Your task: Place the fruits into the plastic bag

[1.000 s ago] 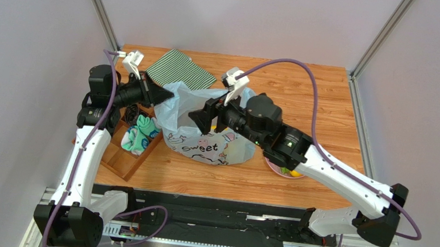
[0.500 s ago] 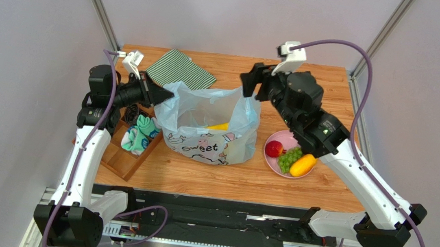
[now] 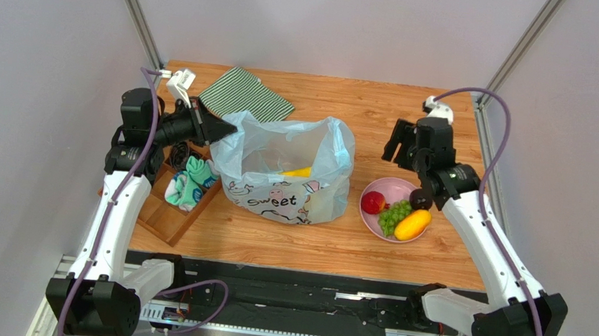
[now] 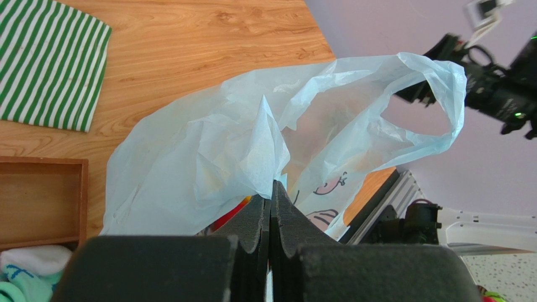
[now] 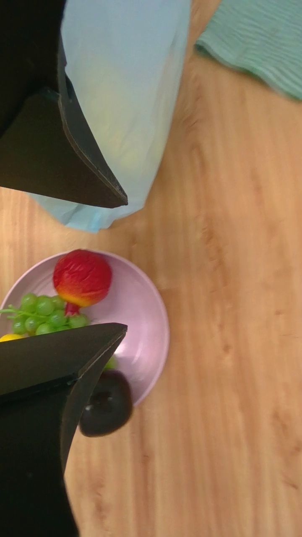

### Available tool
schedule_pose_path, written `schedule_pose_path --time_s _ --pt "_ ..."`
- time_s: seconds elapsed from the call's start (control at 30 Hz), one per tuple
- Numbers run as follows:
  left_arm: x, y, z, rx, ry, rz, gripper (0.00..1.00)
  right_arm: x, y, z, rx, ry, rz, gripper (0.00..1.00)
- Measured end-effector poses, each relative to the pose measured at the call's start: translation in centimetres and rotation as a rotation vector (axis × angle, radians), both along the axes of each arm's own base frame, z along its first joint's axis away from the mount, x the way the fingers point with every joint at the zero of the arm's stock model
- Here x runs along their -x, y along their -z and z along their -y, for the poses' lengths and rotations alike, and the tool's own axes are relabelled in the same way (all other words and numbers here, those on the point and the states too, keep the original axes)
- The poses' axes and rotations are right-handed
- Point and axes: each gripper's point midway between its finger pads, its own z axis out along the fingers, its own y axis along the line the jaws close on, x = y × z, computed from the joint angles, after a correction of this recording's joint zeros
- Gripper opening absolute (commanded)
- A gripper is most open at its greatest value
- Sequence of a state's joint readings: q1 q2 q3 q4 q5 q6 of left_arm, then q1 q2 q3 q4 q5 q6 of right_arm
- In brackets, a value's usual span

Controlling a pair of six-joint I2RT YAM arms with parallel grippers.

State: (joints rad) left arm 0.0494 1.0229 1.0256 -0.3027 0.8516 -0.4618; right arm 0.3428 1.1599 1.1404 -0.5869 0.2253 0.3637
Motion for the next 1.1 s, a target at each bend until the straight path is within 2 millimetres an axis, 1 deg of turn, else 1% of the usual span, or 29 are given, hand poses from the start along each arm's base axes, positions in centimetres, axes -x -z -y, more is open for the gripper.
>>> schedule_pose_path --time_s 0.03,0.1,0.17,0.27,0.4,0.47,0.53,0.67,0.73,0.9,1.1 --pt "0.0 0.0 0.0 0.0 0.0 -0.001 0.0 0.4 1.9 0.0 0.011 -0.004 -0.05 0.73" --pt "0.0 0.0 0.0 0.001 0.0 -0.001 0.0 1.1 4.6 0.2 0.033 -0.002 -0.122 0.74" --pt "0.0 0.0 0.0 0.001 0.001 -0.001 0.0 2.0 6.7 0.9 0.065 0.018 -0.185 0.77" --pt "0.0 0.0 0.0 0.003 0.002 -0.002 0.0 2.5 7.6 2.2 0.097 0.067 -0.216 0.79" --pt "0.0 0.0 0.0 0.003 0.003 -0.002 0.0 2.1 8.3 4.6 0.116 0.149 -0.235 0.79" --pt "0.0 0.0 0.0 0.003 0.003 -0.003 0.0 1.9 9.1 5.5 0.127 0.179 -0.259 0.79" --pt "0.0 0.0 0.0 0.003 0.003 -0.002 0.0 1.8 10.4 6.4 0.144 0.209 -0.299 0.79" --pt "0.0 0.0 0.0 0.003 0.003 -0.003 0.0 2.0 12.6 7.6 0.175 0.244 -0.372 0.79" --pt "0.0 0.0 0.0 0.003 0.003 -0.003 0.0 2.1 13.1 8.1 0.19 0.257 -0.391 0.8" --pt "0.0 0.0 0.0 0.003 0.003 -0.003 0.0 2.1 13.8 9.2 0.215 0.286 -0.414 0.8" --pt "0.0 0.1 0.0 0.004 0.003 -0.007 0.0 2.2 15.6 10.6 0.224 0.319 -0.478 0.81"
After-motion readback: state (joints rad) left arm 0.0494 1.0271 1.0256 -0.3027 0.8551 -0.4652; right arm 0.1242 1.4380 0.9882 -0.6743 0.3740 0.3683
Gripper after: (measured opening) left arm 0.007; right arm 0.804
